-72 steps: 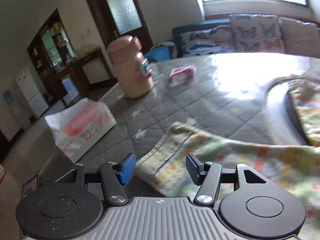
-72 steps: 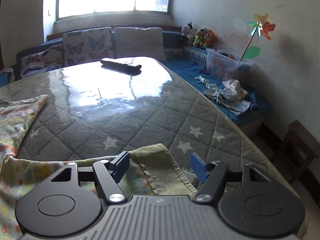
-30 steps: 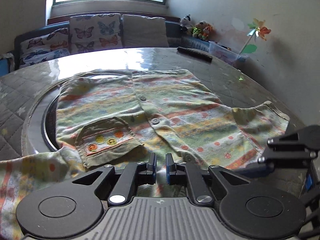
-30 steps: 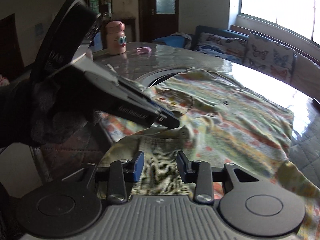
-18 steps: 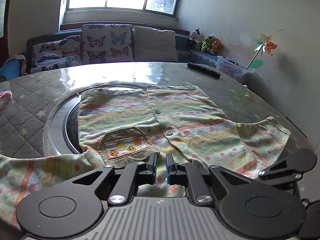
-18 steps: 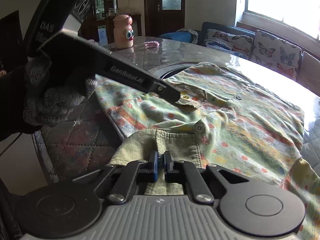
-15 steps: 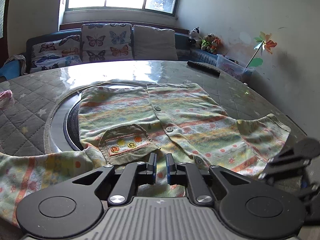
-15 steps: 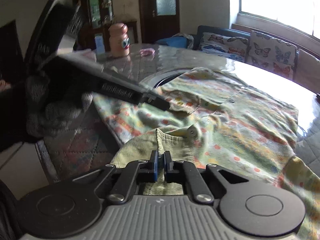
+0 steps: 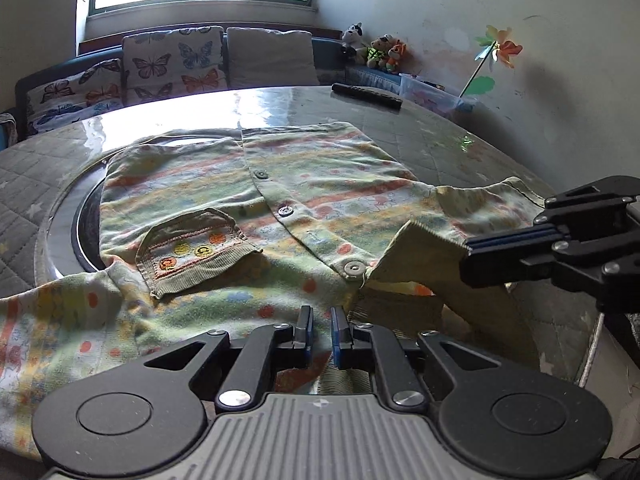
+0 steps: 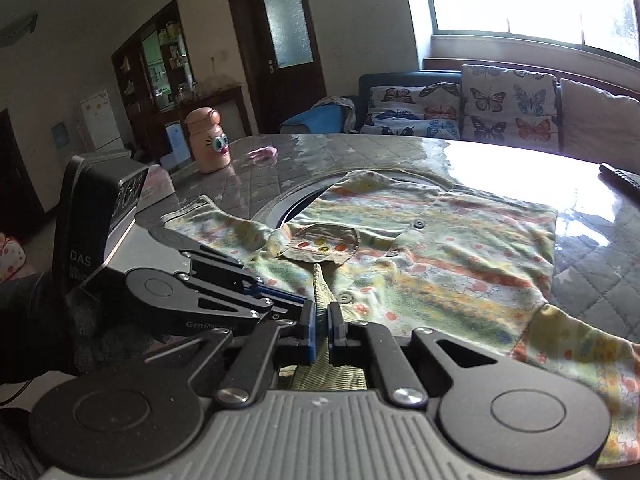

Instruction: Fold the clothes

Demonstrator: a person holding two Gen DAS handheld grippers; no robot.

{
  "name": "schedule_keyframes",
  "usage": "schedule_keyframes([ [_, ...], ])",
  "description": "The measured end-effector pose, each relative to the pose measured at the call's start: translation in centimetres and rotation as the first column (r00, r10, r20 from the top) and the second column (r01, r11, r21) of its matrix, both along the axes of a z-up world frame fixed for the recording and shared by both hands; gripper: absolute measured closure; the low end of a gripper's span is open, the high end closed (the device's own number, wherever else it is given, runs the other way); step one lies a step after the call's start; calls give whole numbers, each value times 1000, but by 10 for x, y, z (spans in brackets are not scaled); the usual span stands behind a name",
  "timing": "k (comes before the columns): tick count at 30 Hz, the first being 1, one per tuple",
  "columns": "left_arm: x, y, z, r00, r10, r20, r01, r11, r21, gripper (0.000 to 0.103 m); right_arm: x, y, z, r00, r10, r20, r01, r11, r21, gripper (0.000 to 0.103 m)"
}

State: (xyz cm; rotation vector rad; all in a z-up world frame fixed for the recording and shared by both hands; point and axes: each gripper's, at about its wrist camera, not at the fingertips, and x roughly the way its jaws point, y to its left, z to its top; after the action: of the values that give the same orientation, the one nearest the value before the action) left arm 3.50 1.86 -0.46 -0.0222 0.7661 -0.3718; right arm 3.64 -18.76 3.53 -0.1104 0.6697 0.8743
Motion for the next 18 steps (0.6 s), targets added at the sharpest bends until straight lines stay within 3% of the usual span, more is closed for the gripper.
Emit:
schedule_keyframes([
  [11,-8,20,15,998,56,40,-55,998,-20,92,-19,31,-33,992,127,-2,-126,980,-152,97],
  [18,-7,21,31,994,59,94,-56,998,-34,92,-18,22,-20,994,111,8,-109,989,-103,92],
])
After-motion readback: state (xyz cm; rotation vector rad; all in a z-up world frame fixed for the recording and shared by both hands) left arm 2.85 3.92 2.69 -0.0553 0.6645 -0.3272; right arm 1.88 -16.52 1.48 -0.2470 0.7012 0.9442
